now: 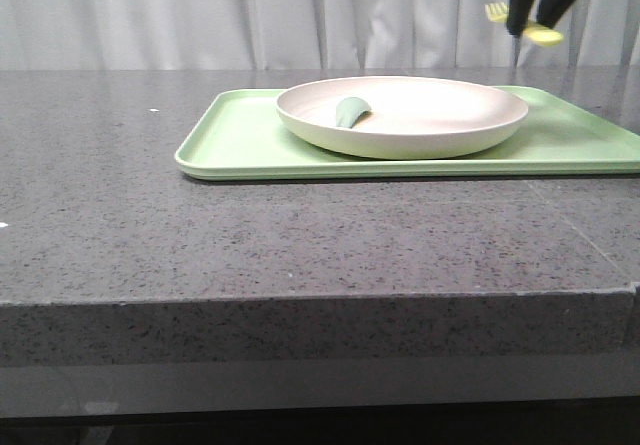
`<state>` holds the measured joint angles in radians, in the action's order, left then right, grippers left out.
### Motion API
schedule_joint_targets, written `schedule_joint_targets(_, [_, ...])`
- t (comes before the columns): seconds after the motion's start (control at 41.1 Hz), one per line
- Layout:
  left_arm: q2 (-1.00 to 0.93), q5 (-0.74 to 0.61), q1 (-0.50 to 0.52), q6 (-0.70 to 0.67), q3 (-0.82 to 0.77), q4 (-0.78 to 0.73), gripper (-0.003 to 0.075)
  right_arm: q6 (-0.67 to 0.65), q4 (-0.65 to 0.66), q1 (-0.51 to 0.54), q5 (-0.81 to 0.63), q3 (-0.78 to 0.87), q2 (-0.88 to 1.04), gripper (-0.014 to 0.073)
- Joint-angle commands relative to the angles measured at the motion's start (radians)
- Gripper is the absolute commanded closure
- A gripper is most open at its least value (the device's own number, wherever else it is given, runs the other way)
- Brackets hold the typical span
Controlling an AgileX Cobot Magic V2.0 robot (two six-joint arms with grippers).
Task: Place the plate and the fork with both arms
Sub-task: 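Carry the fork with the right gripper onto the tray beside the plate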
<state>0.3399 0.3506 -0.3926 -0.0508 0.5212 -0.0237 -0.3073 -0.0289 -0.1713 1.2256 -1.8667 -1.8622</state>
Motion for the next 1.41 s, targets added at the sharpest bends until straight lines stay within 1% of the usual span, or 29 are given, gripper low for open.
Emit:
schedule_joint_targets(0.0, [0.006, -0.08, 0.002, -0.004, 0.028, -0.001, 0.0738, 0.021, 0.004, 0.033, -0.012, -0.032, 0.047, 0.0454])
schedule_joint_targets(0.17, [0.006, -0.08, 0.002, -0.004, 0.028, -0.001, 0.0738, 0.036, 0.005, 0.06, -0.012, -0.032, 0.022, 0.0454])
schedule_joint_targets(0.682, [0.006, -0.08, 0.002, -0.004, 0.028, -0.001, 0.0738, 0.042, 0.005, 0.06, 0.01, -0.032, -0.116, 0.0454])
schedule_joint_targets(1.023, [0.006, -0.08, 0.002, -0.004, 0.028, -0.001, 0.0738, 0.042, 0.008, 0.06, 0.034, -0.032, -0.128, 0.0446])
schedule_joint_targets(1.12, [0.006, -0.08, 0.002, -0.004, 0.028, -0.001, 0.0738, 0.042, 0.02, 0.06, 0.042, -0.032, -0.128, 0.0398])
schedule_joint_targets(1.266, [0.006, -0.08, 0.002, -0.004, 0.028, -0.001, 0.0738, 0.042, 0.029, 0.06, 0.046, -0.032, -0.128, 0.0258])
schedule_joint_targets(1.315, [0.006, -0.08, 0.002, -0.004, 0.028, -0.001, 0.0738, 0.042, 0.029, 0.06, 0.049, -0.032, -0.128, 0.0234])
schedule_joint_targets(1.388, [0.006, -0.08, 0.002, -0.004, 0.028, -0.001, 0.0738, 0.042, 0.029, 0.06, 0.055, -0.034, -0.126, 0.0232])
